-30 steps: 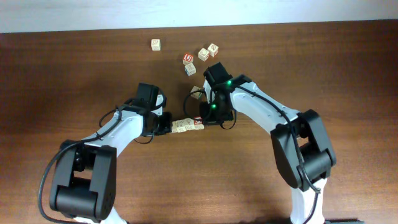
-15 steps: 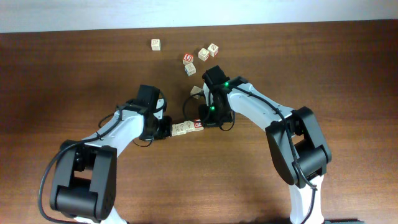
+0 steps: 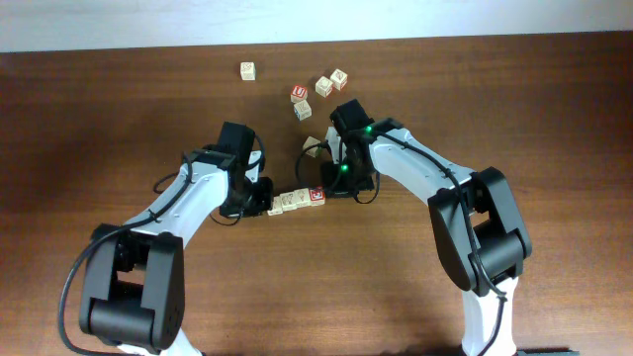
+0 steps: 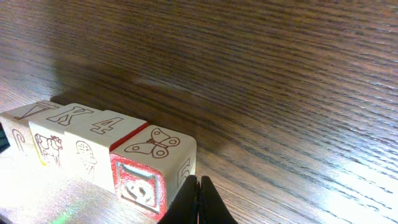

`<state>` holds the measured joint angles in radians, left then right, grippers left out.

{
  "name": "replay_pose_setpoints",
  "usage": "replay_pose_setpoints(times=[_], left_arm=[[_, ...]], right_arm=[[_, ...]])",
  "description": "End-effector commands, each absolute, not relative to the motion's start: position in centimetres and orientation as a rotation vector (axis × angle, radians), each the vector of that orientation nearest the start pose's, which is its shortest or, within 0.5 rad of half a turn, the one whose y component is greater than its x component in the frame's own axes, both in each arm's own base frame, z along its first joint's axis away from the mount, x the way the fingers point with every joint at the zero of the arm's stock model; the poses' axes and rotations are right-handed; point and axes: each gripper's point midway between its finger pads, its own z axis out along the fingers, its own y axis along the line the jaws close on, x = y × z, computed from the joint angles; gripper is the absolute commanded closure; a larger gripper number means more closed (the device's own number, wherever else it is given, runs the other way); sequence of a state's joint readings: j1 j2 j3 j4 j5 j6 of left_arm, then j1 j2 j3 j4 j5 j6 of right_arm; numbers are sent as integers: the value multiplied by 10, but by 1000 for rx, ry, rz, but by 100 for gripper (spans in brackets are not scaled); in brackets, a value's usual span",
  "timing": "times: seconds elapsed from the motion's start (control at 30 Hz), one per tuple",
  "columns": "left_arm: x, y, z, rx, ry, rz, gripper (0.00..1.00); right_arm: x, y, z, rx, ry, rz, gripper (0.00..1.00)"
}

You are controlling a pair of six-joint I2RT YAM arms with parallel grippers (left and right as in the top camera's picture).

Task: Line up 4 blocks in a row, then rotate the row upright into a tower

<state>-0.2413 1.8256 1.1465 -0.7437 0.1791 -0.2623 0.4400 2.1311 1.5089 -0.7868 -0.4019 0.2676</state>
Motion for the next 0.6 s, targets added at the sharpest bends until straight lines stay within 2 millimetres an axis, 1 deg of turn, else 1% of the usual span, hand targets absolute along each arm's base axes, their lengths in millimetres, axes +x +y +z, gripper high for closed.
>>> replay_pose_setpoints(times=[0.0, 0.07, 0.1, 0.17, 0.2, 0.3, 0.57], left_arm=[[344, -111, 24, -28, 2992, -269, 100], [345, -115, 24, -23, 2987, -308, 100], [344, -118, 23, -21, 2994, -332, 100], [341, -120, 18, -21, 3012, -349, 100], [340, -120, 15, -23, 3021, -352, 100], [338, -121, 7, -42, 3045, -358, 100], [342, -122, 8, -39, 3029, -362, 100]], right_arm=[[372, 242, 18, -319, 3015, 716, 96], [373, 243, 21, -340, 2999, 788, 96], [374, 242, 22, -339, 2997, 796, 95], [372, 244, 23, -345, 2995, 822, 95], [371, 248, 25, -378, 2983, 857, 95], [368, 249, 26, -381, 2989, 877, 95], [362, 251, 28, -378, 3005, 914, 95]])
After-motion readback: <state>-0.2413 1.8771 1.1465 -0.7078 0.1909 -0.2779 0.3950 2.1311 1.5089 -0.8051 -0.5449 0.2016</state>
